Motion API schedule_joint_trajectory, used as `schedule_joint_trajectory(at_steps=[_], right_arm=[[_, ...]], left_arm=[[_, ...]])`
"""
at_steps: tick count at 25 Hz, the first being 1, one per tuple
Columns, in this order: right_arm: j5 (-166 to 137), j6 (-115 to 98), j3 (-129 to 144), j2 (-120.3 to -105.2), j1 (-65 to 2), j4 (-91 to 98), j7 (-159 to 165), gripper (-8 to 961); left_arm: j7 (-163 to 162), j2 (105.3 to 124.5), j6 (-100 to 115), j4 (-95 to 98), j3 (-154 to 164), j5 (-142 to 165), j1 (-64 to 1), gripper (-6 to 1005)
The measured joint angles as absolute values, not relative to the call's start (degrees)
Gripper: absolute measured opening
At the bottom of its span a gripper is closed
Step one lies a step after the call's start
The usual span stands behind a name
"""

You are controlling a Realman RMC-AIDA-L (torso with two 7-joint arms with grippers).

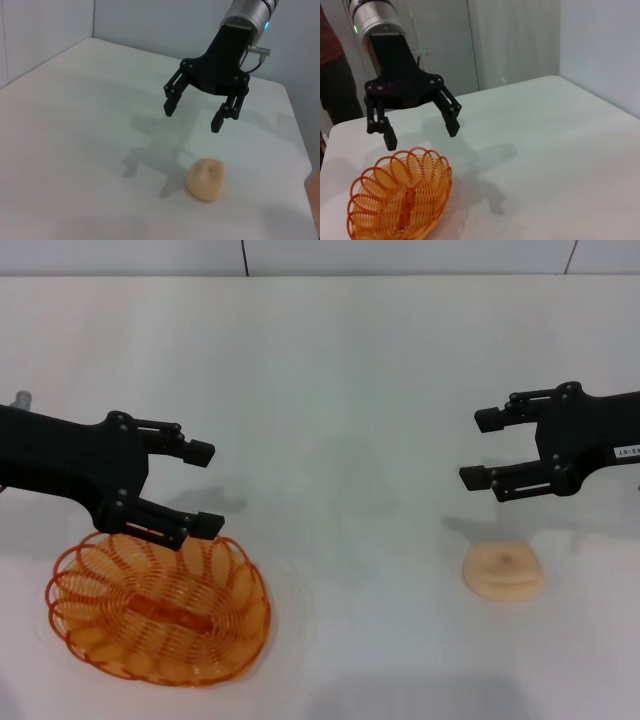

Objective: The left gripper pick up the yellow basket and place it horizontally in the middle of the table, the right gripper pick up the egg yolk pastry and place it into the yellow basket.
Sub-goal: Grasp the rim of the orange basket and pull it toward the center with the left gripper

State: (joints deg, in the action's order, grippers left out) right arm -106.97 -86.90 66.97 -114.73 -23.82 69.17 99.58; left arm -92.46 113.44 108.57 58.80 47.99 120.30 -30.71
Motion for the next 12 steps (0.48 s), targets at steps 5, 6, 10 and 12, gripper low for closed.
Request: schedule_joint_trajectory(at_steps=[5,6,10,12], right_arm=[[-106.97,-86.92,67.08,-114.82,-23.55,69.17,99.58,745],[-106.98,-86.93,67.13,-114.84,-23.47,69.19,99.58,745],[-106.98,-87.09,67.14,-114.88,-23.32,69.37,99.58,745],[-106.98,-87.30,67.10,-114.88,-23.31,69.38,99.58,745]], left_arm=[[-92.46,113.55,108.61,58.84,47.95,120.31,-30.68,885],[-92.46,113.55,108.63,58.85,47.94,120.31,-30.68,885],[-92.46,113.55,108.69,58.88,47.98,120.31,-30.67,884],[-92.46,113.55,108.70,58.89,47.96,120.31,-30.65,884]])
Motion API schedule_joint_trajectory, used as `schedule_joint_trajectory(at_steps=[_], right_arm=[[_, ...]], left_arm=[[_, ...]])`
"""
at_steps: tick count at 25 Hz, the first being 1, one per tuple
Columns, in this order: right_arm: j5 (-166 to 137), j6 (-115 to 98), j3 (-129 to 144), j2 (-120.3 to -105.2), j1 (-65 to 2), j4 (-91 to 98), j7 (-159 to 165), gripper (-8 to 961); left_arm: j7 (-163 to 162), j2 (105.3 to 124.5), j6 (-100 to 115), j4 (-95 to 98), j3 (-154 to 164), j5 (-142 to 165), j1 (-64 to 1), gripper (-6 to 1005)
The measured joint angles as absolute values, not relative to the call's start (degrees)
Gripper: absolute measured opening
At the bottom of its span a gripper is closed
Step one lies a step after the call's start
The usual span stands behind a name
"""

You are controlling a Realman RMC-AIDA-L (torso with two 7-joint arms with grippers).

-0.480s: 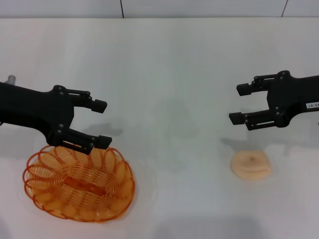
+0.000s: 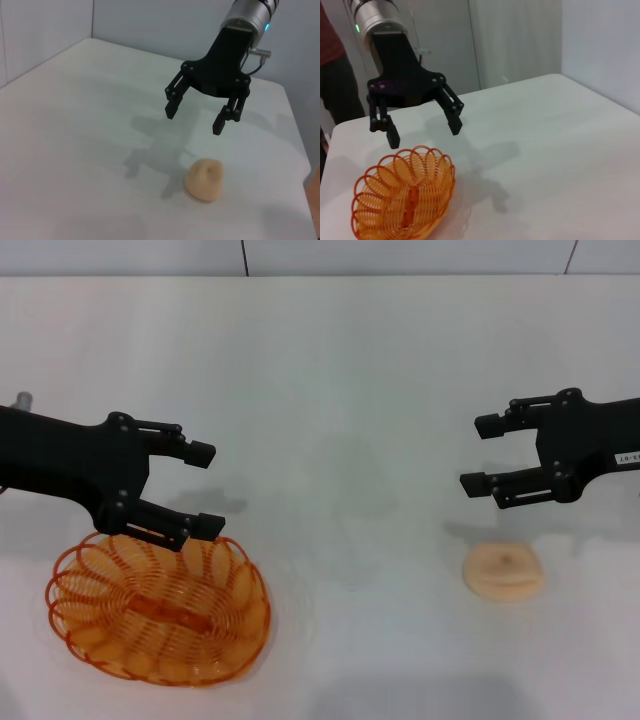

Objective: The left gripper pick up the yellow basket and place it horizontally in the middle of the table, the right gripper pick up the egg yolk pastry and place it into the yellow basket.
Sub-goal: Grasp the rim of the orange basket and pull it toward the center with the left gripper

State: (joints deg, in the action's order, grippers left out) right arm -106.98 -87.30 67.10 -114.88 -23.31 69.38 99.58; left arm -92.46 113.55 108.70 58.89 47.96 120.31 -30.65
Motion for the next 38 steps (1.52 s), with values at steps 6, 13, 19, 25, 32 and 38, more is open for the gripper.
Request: schedule_joint_trajectory(at_steps=[6,13,19,25,32,38], right_arm=[[-106.97,-87.55,66.98,-114.95,-23.25,69.20,99.58,745],[-106.96,-87.49,66.97,-115.06,-23.19,69.17,99.58,744],[-106.87,-87.40,66.96,-115.16,-23.20,69.07,99.58,744],[-106.39,-87.09,66.97,-115.17,-23.21,69.06,99.58,744],[-106.28,-87.01,66.97,-115.22,-23.20,69.07,99.58,744],[-106.24,-87.01,66.97,-115.31,-23.20,69.03,99.58,744]], left_arm=[[-92.46,113.55,108.58,58.89,47.78,120.39,-30.23,882],[-93.79,113.34,108.66,58.89,47.73,120.67,-30.06,881],[-101.59,111.90,108.92,60.23,47.89,123.92,-30.92,880],[-112.27,111.58,110.82,65.33,47.74,134.68,-32.10,879],[-119.55,110.34,113.12,65.84,47.56,145.29,-32.97,877],[-122.97,109.42,112.67,65.91,46.81,148.30,-31.62,876]])
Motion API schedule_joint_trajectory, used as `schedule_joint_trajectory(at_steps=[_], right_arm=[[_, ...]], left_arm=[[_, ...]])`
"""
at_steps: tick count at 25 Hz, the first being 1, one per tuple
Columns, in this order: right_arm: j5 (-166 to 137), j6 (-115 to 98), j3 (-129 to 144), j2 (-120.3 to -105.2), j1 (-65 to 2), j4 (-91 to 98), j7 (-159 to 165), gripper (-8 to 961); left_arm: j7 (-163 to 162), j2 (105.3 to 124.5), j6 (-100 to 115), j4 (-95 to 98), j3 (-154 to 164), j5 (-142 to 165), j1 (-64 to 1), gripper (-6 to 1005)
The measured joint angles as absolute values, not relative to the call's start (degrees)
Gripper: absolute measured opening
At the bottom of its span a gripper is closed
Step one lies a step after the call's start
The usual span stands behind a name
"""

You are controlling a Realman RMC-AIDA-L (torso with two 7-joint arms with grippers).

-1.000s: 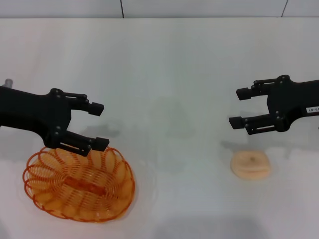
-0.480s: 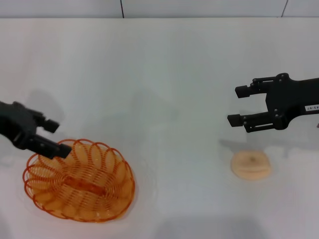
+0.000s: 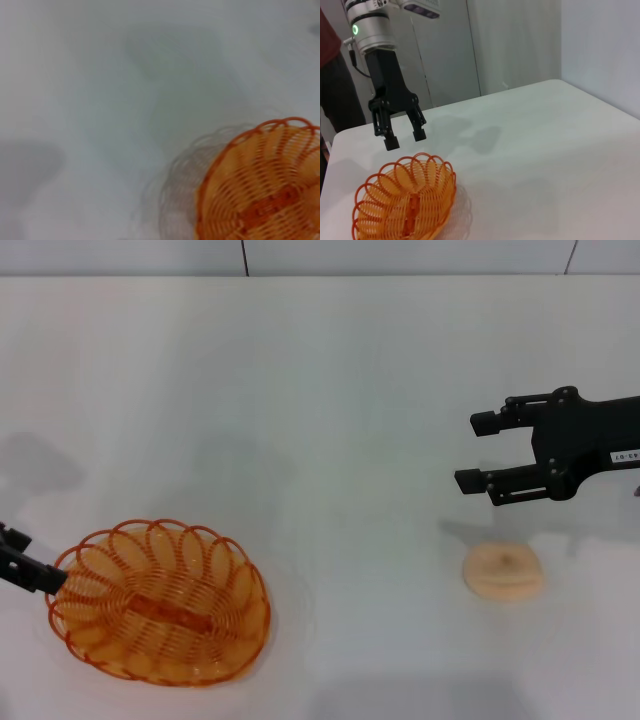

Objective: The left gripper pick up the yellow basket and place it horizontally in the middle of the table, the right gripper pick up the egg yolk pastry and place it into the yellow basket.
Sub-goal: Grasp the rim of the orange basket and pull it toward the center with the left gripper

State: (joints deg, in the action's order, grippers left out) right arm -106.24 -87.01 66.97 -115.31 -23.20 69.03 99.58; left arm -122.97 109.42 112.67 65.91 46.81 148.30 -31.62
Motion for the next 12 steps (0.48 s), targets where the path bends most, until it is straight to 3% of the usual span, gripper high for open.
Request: schedule_joint_trajectory(at_steps=[12], right_arm=[[-106.13,-87.01,66.98,-115.31,-23.29,68.36,99.33,744]], left_arm=[[-122.71,111.41,106.52,59.76,45.58,149.60,-30.49,856]])
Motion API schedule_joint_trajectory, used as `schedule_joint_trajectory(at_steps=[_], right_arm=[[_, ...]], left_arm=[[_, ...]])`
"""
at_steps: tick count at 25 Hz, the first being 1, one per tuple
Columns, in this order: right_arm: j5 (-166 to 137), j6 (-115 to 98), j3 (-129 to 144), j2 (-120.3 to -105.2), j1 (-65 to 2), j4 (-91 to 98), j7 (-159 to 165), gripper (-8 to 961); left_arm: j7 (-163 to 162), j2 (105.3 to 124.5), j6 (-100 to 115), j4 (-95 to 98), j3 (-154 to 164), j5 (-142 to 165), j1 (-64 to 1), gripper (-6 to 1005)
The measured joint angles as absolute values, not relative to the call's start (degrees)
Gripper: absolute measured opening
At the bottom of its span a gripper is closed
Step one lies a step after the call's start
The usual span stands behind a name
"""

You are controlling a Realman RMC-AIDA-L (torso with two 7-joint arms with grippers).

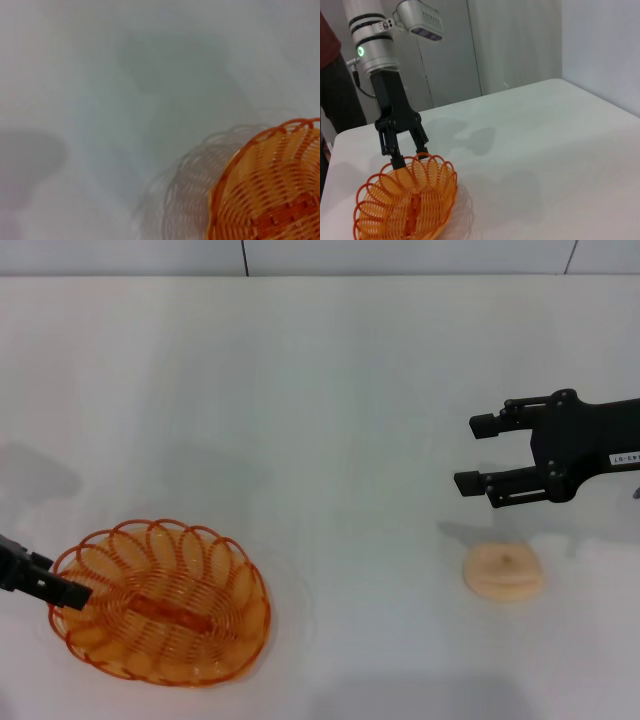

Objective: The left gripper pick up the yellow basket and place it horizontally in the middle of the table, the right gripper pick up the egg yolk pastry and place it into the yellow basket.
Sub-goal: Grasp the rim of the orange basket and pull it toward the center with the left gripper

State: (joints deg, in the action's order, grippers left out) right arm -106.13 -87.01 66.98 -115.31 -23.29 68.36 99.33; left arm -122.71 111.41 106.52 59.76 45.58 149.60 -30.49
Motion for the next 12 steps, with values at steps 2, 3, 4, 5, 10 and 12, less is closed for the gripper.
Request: schedule_joint_trajectory(at_steps=[2,3,4,5,10,12], right_arm=[[-106.09,-87.01,66.97,-115.31,-23.29,68.28,99.30,744],[-106.08,-87.01,66.97,-115.31,-23.29,68.17,99.28,744],[-106.08,-87.01,66.97,-115.31,-23.29,68.06,99.27,744],[-106.07,-87.01,66.97,-115.31,-23.29,67.92,99.25,744],[-105.69,-87.01,66.97,-115.31,-23.29,67.61,99.18,743],[-105.66,-87.01,66.97,-115.31,-23.30,67.60,99.14,743]], left_arm=[[-122.62,111.72,106.17,59.53,45.61,150.12,-30.45,849],[-122.59,111.87,105.94,59.37,45.62,150.33,-30.40,846],[-122.59,111.95,105.79,59.20,45.63,150.46,-30.37,843],[-122.63,111.98,105.65,59.11,45.64,150.53,-30.34,840],[-123.43,112.21,105.24,58.81,45.66,152.22,-30.62,824],[-123.83,112.23,105.18,58.56,45.61,152.66,-30.95,817]])
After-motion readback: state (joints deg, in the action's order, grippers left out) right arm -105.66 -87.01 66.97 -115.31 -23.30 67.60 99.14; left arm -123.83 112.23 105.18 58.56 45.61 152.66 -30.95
